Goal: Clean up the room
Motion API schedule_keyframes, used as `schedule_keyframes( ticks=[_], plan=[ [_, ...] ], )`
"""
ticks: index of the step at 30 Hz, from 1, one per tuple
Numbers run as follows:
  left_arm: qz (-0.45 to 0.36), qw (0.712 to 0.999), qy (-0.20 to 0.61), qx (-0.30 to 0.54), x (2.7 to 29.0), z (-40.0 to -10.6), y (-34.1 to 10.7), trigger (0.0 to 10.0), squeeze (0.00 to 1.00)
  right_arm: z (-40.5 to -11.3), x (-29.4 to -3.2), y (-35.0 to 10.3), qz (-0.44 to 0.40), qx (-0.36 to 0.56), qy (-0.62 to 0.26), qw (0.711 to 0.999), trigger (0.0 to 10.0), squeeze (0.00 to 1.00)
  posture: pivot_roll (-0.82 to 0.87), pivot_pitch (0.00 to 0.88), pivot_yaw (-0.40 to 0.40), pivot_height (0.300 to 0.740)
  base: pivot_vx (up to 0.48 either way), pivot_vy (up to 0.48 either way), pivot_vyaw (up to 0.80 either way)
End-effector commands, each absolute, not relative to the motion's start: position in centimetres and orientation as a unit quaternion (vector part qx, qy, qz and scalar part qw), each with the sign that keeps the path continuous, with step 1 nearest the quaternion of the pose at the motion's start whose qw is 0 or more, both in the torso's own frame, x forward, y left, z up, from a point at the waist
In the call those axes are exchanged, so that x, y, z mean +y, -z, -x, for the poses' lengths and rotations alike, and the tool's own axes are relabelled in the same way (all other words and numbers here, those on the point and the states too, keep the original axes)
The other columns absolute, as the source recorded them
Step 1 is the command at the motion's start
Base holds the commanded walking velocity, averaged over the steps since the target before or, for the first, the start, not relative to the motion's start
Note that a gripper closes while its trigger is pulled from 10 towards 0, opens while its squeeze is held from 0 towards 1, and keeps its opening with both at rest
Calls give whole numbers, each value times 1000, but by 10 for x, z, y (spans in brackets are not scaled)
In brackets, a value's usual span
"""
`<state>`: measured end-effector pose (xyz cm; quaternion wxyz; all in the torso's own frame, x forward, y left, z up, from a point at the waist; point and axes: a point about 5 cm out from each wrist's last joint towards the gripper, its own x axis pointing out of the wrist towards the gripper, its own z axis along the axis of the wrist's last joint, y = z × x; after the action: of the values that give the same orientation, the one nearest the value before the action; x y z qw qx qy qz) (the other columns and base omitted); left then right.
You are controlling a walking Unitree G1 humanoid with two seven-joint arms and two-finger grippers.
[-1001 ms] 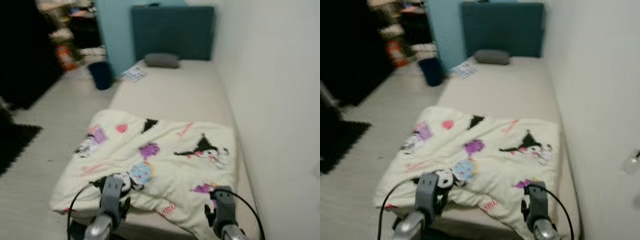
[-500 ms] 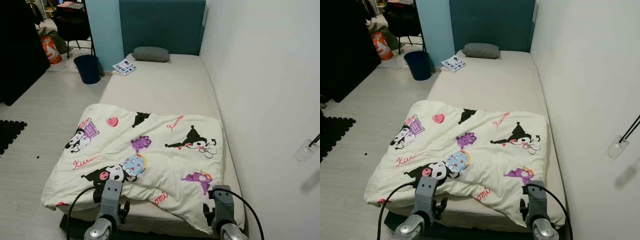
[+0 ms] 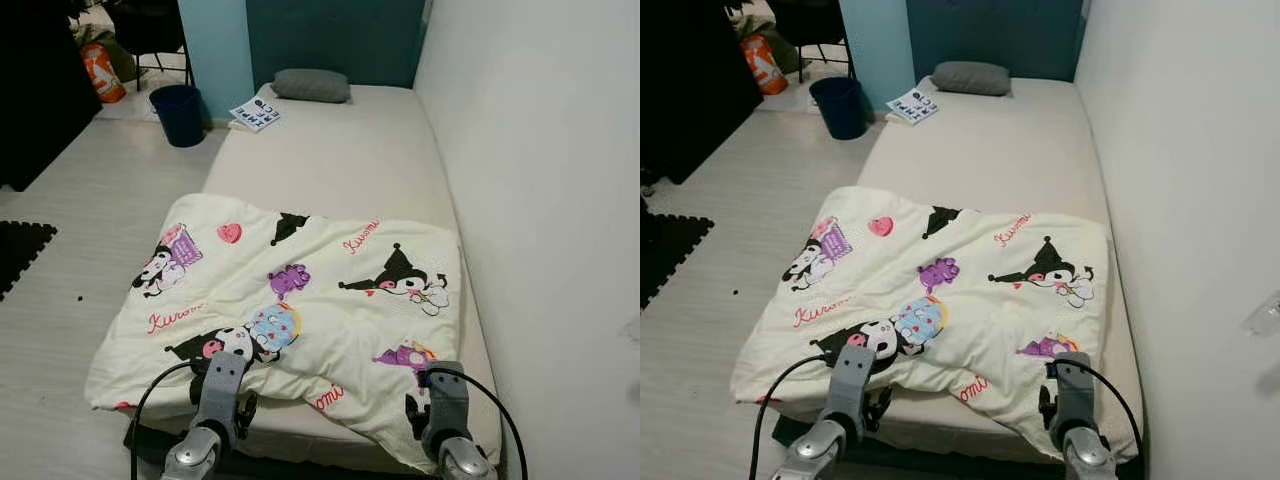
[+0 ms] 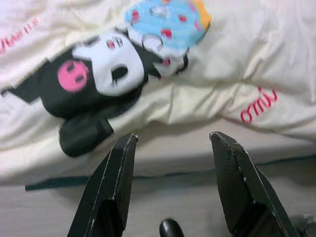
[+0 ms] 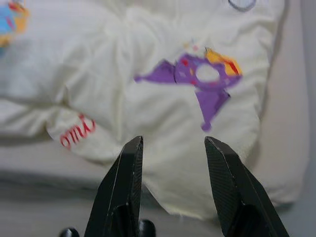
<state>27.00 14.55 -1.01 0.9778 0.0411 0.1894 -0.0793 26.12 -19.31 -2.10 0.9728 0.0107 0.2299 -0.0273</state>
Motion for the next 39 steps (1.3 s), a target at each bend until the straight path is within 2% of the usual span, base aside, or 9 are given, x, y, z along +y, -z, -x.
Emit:
schedule_keyframes(
  ticks=[1,8,25,39],
  plan=[
    [-45,980,70,180,152,-272,7,10000,0,-262,-193,19,-20,218,29,975,10000,0,-13,99,4,734,0,0,0],
    [-47,988,45,138,161,-278,-5,10000,0,-267,-189,14,-29,202,20,979,10000,0,-8,102,-4,729,0,0,0],
    [-62,989,45,128,167,-277,-9,10000,0,-266,-185,15,-41,198,9,979,10000,0,-2,91,5,649,0,0,0],
    [-61,988,46,134,167,-277,-8,10000,0,-266,-182,15,-39,201,-3,979,10000,0,-3,81,4,644,0,0,0]
  ],
)
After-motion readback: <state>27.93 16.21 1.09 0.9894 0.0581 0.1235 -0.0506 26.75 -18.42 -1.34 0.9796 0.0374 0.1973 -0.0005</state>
